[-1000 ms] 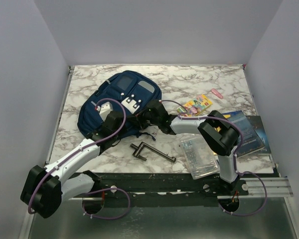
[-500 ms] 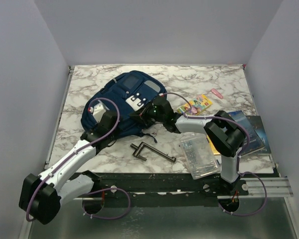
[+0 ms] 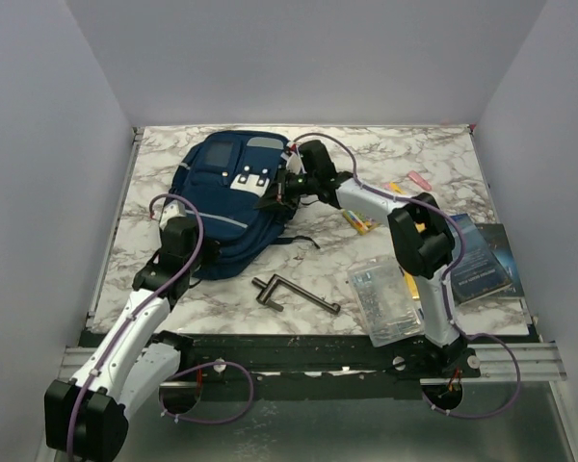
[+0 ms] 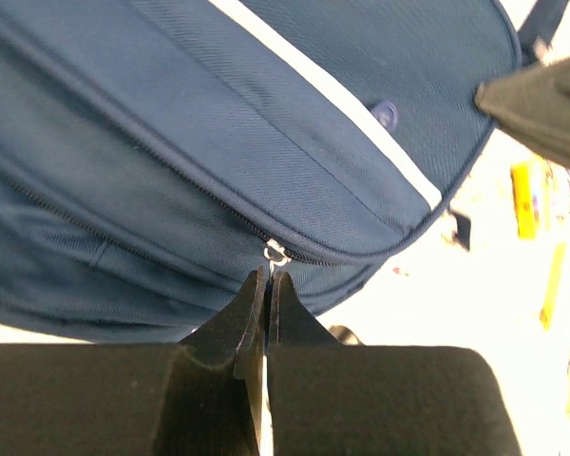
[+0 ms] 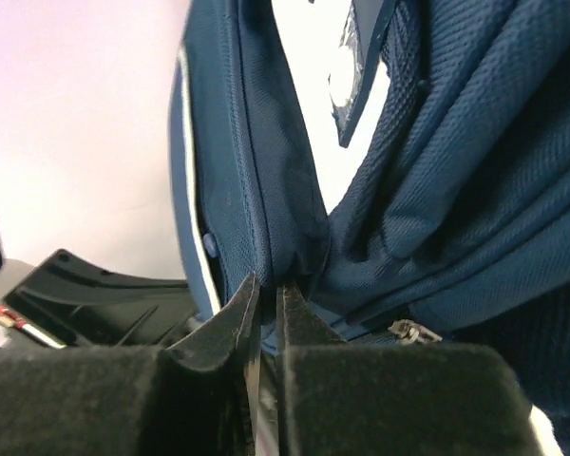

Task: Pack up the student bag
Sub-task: Unzip the student bag at the center of the board.

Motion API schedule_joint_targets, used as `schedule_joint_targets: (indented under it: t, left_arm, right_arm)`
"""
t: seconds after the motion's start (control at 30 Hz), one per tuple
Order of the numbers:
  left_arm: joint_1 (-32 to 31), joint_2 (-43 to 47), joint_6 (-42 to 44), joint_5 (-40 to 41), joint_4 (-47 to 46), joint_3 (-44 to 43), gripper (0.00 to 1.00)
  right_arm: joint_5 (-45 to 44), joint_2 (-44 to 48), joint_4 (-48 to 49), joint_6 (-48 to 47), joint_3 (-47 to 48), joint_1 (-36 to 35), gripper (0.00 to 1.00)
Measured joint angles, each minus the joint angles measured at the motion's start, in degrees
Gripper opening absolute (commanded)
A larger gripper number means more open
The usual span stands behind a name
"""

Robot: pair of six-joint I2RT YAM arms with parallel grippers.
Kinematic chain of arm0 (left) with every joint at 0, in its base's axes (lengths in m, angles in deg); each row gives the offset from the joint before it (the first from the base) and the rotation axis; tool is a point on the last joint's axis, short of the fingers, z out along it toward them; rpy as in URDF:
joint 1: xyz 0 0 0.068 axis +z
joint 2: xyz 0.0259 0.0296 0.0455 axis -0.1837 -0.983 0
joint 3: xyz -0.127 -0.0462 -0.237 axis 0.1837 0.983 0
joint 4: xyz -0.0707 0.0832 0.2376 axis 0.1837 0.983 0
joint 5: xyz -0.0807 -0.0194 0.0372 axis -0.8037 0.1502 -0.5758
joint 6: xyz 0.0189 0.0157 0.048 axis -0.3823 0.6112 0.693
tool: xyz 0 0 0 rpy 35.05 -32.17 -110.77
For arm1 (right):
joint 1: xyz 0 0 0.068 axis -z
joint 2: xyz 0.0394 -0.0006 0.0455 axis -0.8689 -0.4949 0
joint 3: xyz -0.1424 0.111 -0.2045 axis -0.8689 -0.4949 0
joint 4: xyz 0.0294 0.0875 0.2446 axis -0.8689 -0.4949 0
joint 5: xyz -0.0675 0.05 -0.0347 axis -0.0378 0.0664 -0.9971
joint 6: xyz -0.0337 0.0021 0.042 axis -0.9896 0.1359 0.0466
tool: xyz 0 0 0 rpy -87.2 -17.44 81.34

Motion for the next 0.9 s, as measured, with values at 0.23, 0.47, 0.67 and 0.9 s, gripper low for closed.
schedule_joint_targets:
  t: [0.23,0.47,0.67,0.9]
  left_arm:
    - [0.2,-8.5,1.1,-17.5,-6.3,0.5,0.0]
    - [0.4,-10.1,0.8,-23.7,-9.0,1.0,0.0]
    - [0.4,-10.1,0.9,-24.7,-9.7,1.2,0.0]
    - [0.4,-10.0,1.6,-24.2,-9.1,1.1,0.0]
  right_arm:
    - [-10.3,4.3,-10.1,-10.4,-2.2,1.7,0.73]
    - [-13.3,19.4,3.0,1.0,-27.2,-2.5,0.78]
    - [-14.7,18.9,14.8,12.2,-30.7,-9.6,0.69]
    - [-15.9,15.8,20.3,20.5,-31.6,-9.6,0.01]
